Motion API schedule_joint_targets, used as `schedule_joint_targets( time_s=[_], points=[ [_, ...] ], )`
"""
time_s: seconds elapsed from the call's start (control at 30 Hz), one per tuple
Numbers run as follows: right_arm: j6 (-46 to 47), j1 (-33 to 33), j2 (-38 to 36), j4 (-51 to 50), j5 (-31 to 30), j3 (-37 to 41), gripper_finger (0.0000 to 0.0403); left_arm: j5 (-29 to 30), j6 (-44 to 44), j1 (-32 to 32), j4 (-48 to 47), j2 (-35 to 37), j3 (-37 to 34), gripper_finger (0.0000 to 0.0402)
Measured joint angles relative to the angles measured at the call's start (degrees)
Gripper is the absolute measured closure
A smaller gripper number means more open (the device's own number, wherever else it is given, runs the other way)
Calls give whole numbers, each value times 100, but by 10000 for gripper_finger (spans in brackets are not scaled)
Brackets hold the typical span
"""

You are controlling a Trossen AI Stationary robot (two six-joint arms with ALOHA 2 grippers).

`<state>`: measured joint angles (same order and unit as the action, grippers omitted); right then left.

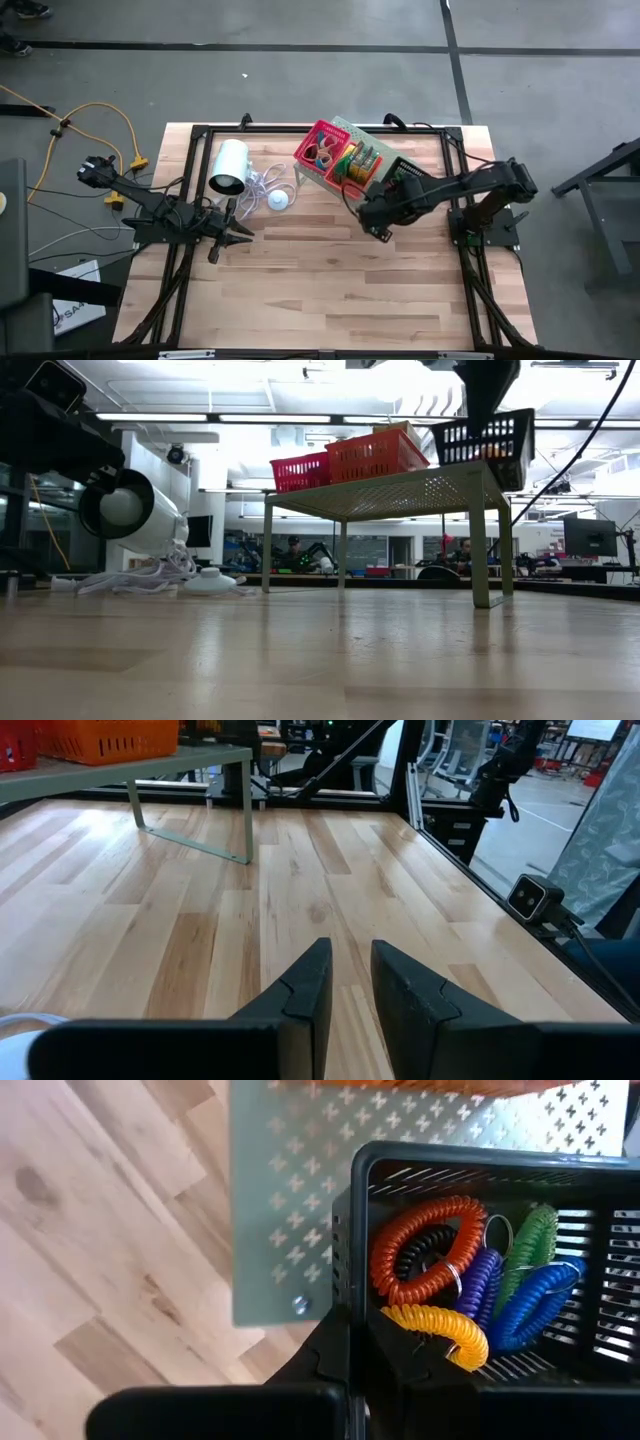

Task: Pick & Place Office Desk Supplies
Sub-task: Put the black bin into the shelf

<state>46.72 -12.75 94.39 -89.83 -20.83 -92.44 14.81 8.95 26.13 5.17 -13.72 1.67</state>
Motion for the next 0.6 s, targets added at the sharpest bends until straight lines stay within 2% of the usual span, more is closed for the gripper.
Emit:
schedule_joint_targets(
  time_s=[0.6],
  points=[
    [-758,299,165,1023,202,-2,399,0,0,2,2,0,0,332]
  ],
)
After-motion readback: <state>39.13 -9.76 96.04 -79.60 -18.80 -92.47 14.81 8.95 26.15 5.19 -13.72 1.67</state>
